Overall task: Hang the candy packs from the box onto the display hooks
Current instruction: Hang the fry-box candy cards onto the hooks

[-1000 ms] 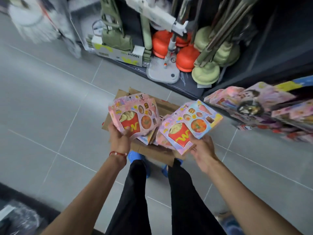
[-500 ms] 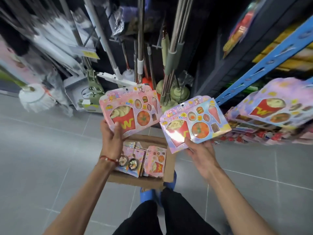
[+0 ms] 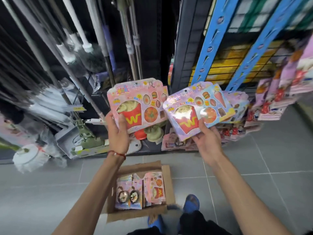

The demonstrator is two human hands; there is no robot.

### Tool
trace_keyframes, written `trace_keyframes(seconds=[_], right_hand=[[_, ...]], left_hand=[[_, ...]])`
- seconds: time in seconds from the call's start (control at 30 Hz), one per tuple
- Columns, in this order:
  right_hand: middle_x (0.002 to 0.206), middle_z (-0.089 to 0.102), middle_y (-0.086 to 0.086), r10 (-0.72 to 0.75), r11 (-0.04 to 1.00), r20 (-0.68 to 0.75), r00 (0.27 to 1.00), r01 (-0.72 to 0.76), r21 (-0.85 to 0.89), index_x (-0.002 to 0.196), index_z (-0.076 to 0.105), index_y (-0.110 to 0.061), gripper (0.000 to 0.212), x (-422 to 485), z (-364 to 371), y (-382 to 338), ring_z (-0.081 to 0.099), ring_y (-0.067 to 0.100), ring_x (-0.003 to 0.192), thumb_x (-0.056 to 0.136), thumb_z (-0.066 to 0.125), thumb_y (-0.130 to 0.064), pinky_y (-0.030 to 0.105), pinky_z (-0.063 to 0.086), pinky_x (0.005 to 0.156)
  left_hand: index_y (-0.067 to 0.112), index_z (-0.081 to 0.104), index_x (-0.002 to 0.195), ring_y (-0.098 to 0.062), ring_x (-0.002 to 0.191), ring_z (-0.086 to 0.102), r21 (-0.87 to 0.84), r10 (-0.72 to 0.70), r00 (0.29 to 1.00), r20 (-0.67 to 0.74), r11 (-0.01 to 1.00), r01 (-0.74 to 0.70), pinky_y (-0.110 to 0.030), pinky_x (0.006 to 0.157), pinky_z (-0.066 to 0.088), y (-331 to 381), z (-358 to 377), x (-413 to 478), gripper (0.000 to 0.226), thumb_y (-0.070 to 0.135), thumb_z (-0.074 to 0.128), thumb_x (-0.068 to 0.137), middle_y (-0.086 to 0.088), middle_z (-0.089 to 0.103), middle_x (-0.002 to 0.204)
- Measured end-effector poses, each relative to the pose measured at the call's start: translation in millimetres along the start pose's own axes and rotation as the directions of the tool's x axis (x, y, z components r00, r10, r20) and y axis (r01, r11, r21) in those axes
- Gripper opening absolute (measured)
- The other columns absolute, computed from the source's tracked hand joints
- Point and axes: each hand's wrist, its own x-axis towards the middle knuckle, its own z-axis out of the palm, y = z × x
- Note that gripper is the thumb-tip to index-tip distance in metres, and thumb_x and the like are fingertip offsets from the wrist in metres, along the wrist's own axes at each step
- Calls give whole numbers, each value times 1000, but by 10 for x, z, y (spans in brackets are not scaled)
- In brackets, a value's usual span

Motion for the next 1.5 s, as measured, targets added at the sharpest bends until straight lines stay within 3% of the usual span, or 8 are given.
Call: trace_keyframes(seconds=[0.17,0.23,0.37,0.57,1.03,1.2,1.4,1.5], right_hand=[[128,72,5,-21,995,-1,1000,21,98,140,55,-14,41,152,-210,-505,67,24,118,100,60,-15,39,59,87],[134,68,6,-16,992,-22,1000,18,129,144,52,-15,46,237,-341,-655,67,24,119,99,61,-15,38,60,84],[132,69,6,18,990,-50,999,-11,137,146,51,-15,46,387,-616,-900,68,23,116,100,60,-16,36,60,79],[118,75,1,80,992,-7,997,-79,100,139,54,-16,38,502,-829,-1062,73,18,104,101,58,-12,36,59,80],[133,68,5,121,962,-41,992,-107,250,141,55,-16,39,287,-951,-993,66,23,121,102,59,-14,41,55,98],[109,77,5,120,954,-63,991,-97,285,127,61,-13,25,359,-871,-1024,70,23,110,102,59,-12,45,51,106],[103,79,2,112,927,-36,993,-91,364,121,62,-15,19,528,-819,-1156,67,21,116,102,59,-13,40,51,105],[105,78,1,100,930,-31,994,-82,359,130,59,-16,28,597,-826,-1220,68,19,111,102,59,-15,38,52,103]], left_hand=[[8,40,132,21,87,57,-1,48,999,6,999,-48,-9,78,50,296,446,-58,26,22,38,110,13,53,111],[9,44,132,15,87,58,-18,41,997,-71,999,-42,-17,81,54,351,581,-122,29,27,40,110,12,56,109],[11,47,128,18,81,56,-7,30,975,-222,999,-33,-5,70,45,390,787,-339,24,24,40,110,15,55,104],[12,49,118,7,83,56,-44,7,949,-316,999,-22,-17,73,47,344,1050,-609,18,26,43,109,11,55,99],[5,47,133,0,96,64,-85,-23,991,-133,996,11,-19,76,53,412,1067,-842,39,33,45,106,6,62,112],[6,44,135,1,96,66,-92,-43,998,-42,995,39,-20,77,54,474,1197,-825,37,31,44,108,1,62,116],[12,46,135,-30,116,64,-111,-72,997,-7,991,71,-42,88,59,476,1354,-762,46,43,48,101,-14,59,130],[8,45,135,-29,111,66,-116,-72,997,6,991,72,-31,76,59,479,1415,-745,48,42,47,101,-18,59,130]])
